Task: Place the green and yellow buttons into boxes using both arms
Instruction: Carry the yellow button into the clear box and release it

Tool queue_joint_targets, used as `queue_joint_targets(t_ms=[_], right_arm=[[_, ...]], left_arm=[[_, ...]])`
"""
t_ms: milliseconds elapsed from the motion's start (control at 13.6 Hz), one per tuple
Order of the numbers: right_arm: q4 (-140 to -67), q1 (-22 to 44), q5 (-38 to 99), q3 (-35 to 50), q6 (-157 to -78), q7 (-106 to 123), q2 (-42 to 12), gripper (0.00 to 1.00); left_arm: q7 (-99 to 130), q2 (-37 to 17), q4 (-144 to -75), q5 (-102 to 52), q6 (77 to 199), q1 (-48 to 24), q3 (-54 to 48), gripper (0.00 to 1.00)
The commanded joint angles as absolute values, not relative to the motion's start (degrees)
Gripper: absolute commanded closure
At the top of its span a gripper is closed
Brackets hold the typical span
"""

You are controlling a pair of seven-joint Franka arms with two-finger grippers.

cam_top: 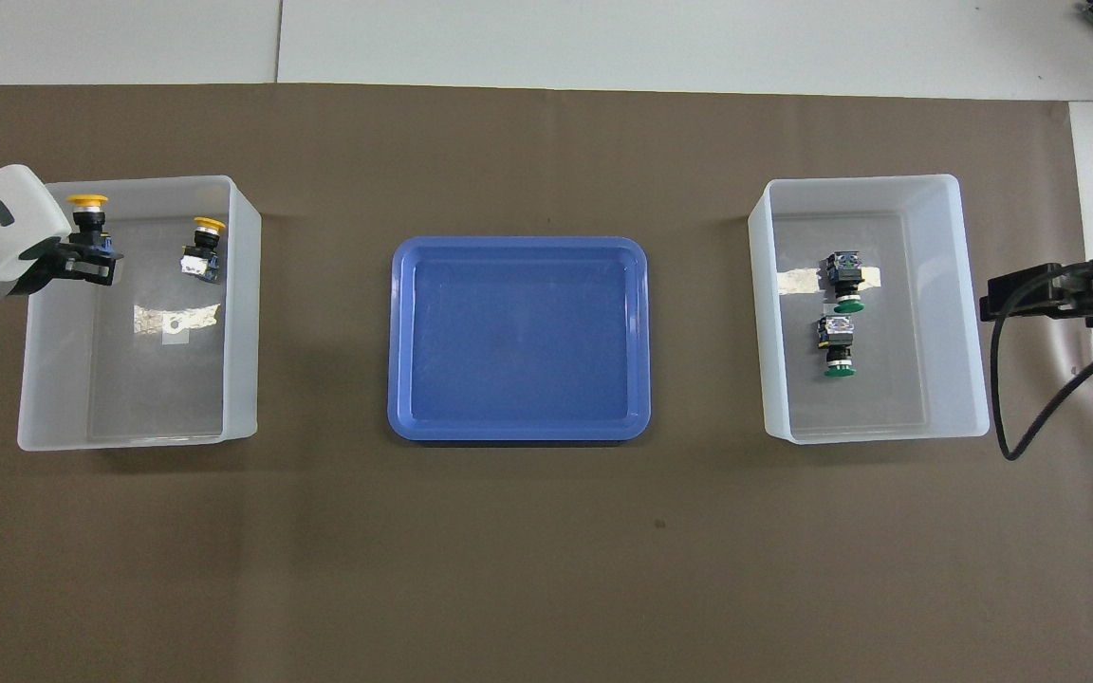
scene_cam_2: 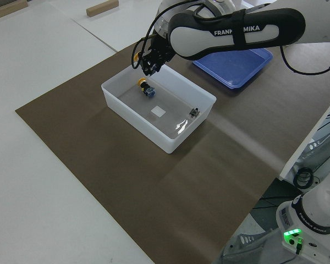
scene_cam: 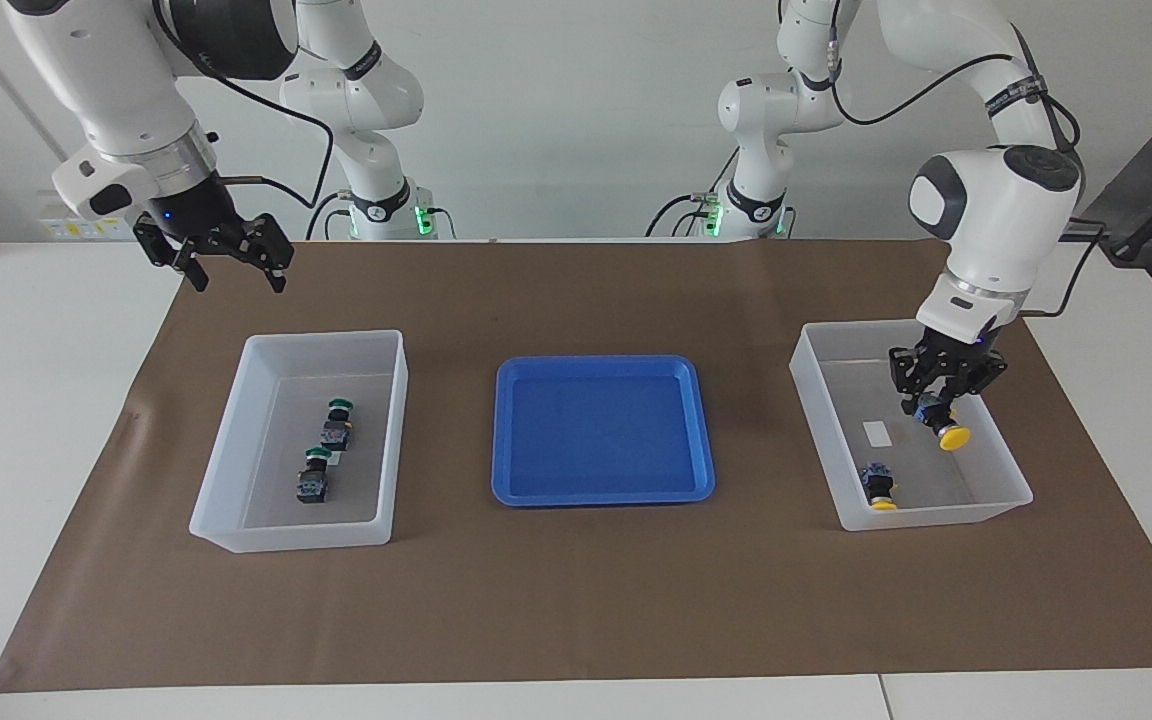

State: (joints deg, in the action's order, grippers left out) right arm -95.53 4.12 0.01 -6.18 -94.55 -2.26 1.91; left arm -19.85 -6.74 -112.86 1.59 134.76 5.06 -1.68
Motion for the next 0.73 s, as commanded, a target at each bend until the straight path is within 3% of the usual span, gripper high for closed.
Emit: queue_joint_targets(t_ms=[0, 661], right_arm=[[-97.2, 3.6, 0.1, -6.4, -95.4, -3.1, 3.4, 0.00], [-97.5, 3.8, 0.1, -6.3, -95.6, -3.6, 3.4, 0.00]], left_arm=[[-22.2, -10.1, -113.7, 2.0, 139.1, 6.4, -2.5, 1.00], [-21.9, -21.4, -112.2, 2.0, 150.9, 6.4, -2.5, 1.00]])
